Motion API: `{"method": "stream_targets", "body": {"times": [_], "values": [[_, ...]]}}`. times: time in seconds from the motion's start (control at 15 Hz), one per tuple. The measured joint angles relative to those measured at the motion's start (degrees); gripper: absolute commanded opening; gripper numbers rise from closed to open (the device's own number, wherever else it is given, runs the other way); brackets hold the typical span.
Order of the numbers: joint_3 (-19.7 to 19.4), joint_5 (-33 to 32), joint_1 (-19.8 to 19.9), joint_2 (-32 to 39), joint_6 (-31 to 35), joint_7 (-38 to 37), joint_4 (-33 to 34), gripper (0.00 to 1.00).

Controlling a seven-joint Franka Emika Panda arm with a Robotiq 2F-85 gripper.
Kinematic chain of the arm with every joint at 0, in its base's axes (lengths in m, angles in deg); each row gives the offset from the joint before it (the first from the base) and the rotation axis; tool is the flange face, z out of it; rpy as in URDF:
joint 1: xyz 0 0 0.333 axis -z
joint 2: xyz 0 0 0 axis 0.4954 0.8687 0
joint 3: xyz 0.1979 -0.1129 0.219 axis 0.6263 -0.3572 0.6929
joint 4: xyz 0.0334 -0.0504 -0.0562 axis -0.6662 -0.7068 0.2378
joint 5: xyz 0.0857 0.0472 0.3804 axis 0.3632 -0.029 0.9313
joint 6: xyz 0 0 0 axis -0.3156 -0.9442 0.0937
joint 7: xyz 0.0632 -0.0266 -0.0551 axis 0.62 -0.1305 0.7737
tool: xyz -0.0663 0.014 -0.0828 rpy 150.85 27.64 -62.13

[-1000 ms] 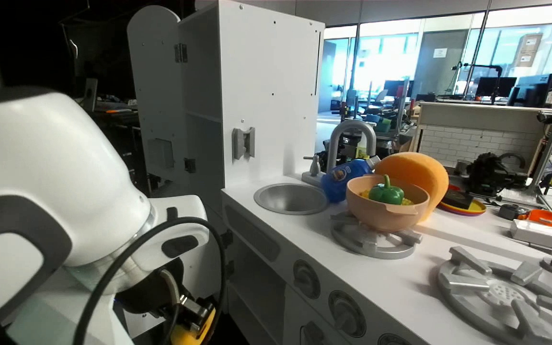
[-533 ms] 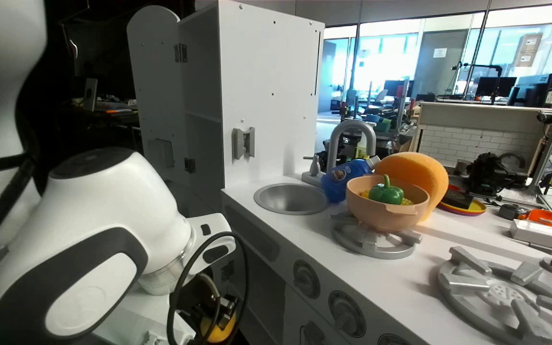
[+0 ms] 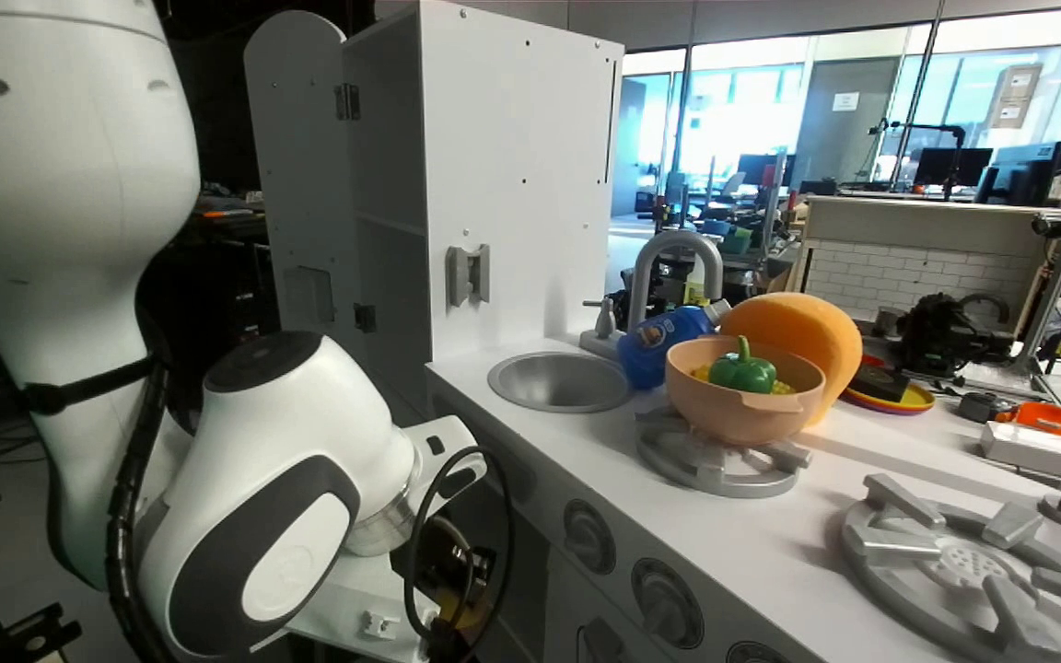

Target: Remove the yellow sponge from the sink and place it inside the bottom cabinet, pick up the green pepper and put it inside the bottom cabinet.

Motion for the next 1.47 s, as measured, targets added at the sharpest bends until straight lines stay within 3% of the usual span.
{"method": "stream_targets", "body": {"times": [0.6,1.47], "values": [[-3.3,2.8,-3.1,8.5,2.4,0.0,9.1,0.06],[-5.1,3.3,-4.1,10.1,4.2,0.0,10.7,0.06]]}}
